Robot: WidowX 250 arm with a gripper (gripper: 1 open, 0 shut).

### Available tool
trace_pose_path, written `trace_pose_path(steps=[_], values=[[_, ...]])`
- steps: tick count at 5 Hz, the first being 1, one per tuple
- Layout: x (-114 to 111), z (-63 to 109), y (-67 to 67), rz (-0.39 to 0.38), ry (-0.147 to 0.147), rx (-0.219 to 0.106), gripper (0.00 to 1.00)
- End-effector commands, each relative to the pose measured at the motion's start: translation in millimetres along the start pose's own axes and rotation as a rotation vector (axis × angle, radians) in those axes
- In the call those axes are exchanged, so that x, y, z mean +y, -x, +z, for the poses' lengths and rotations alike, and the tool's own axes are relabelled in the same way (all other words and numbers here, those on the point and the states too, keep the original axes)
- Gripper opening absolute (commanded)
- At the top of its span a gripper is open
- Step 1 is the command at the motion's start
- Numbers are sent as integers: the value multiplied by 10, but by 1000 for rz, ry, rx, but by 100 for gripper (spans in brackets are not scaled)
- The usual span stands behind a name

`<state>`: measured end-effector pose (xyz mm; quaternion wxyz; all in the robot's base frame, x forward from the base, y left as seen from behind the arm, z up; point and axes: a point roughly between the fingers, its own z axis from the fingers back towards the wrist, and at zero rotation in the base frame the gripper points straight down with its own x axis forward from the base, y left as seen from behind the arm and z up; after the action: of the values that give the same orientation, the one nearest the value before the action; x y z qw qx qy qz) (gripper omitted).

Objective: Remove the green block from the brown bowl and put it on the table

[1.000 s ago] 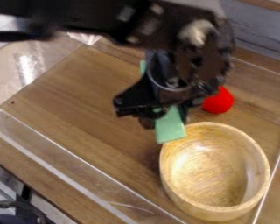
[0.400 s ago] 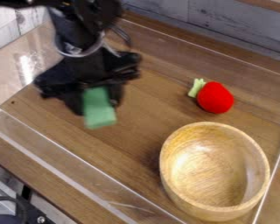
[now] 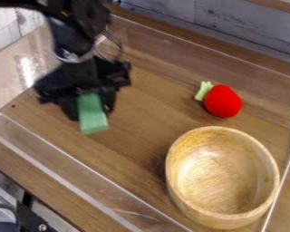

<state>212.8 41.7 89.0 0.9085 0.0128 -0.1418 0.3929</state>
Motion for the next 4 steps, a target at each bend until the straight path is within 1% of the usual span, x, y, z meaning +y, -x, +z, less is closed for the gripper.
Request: trace_pose_path(steps=[1,2,4], values=[[-171,-90,-97,-44,21,-11,0],[-226,-209,-120,-78,18,6,0],[-161,-364,-101,-51,-19,20,0]])
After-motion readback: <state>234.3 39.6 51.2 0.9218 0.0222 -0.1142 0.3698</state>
